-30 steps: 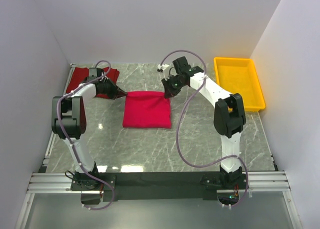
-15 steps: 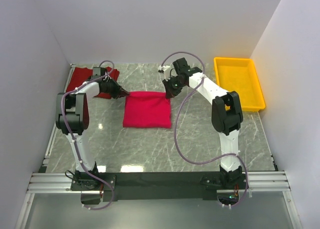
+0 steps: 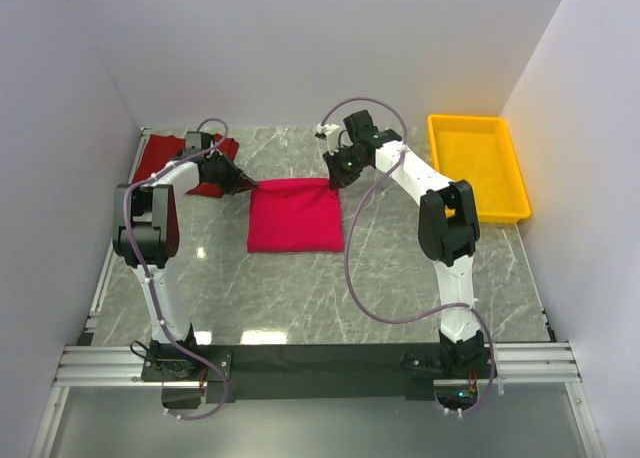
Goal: Fold and stack the t-shirts
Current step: Fold the tshirt
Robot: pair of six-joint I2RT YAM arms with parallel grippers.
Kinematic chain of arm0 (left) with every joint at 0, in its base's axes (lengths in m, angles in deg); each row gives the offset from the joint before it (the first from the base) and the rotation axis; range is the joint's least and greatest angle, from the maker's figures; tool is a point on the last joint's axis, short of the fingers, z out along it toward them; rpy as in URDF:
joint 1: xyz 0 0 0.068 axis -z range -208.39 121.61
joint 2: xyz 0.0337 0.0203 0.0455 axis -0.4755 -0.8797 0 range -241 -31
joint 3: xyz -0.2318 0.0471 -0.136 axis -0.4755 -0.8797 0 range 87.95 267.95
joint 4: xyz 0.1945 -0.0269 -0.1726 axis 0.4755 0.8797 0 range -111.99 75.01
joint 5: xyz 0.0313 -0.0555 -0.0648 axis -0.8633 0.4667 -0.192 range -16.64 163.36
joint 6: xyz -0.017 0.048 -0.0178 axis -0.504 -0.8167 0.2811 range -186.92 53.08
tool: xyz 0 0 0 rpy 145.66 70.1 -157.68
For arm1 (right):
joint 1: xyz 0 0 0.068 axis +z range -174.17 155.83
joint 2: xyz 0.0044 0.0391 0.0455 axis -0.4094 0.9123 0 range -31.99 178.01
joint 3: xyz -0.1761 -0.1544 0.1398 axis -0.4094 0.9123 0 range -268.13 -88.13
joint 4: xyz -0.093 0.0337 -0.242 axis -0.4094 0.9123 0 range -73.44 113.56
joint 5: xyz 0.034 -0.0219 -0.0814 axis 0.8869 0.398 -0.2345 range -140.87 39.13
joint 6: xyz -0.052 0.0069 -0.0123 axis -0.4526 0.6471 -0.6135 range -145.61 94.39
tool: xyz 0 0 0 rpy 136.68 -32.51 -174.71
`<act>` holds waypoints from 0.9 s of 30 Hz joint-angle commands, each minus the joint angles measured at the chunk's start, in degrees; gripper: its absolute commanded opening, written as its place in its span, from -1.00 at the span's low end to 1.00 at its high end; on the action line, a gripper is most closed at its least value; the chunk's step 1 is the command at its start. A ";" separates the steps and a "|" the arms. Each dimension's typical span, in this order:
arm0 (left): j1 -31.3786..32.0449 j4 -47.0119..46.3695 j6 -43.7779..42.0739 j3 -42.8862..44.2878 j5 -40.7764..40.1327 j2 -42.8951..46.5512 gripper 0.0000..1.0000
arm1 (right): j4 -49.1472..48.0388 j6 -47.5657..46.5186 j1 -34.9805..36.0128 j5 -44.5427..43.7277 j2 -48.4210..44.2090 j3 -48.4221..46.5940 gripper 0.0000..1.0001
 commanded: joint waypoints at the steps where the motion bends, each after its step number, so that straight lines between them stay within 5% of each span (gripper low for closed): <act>1: -0.05 -0.27 -0.17 2.62 -1.71 -0.19 -0.99 | -1.21 0.27 -0.57 -1.11 1.50 -3.84 -0.89; 22: -0.14 -2.90 1.94 -3.00 -7.60 6.49 -0.99 | -2.44 1.67 -0.56 -4.27 6.78 -9.55 -0.72; 26: -0.14 -2.73 2.29 -3.01 -8.30 7.28 -0.95 | -2.61 3.69 -0.39 -7.25 8.89 -12.44 -0.23; 27: -0.14 -2.90 2.38 -3.00 -8.39 7.71 -0.79 | -3.31 4.39 -0.48 -9.87 9.33 -12.63 -0.14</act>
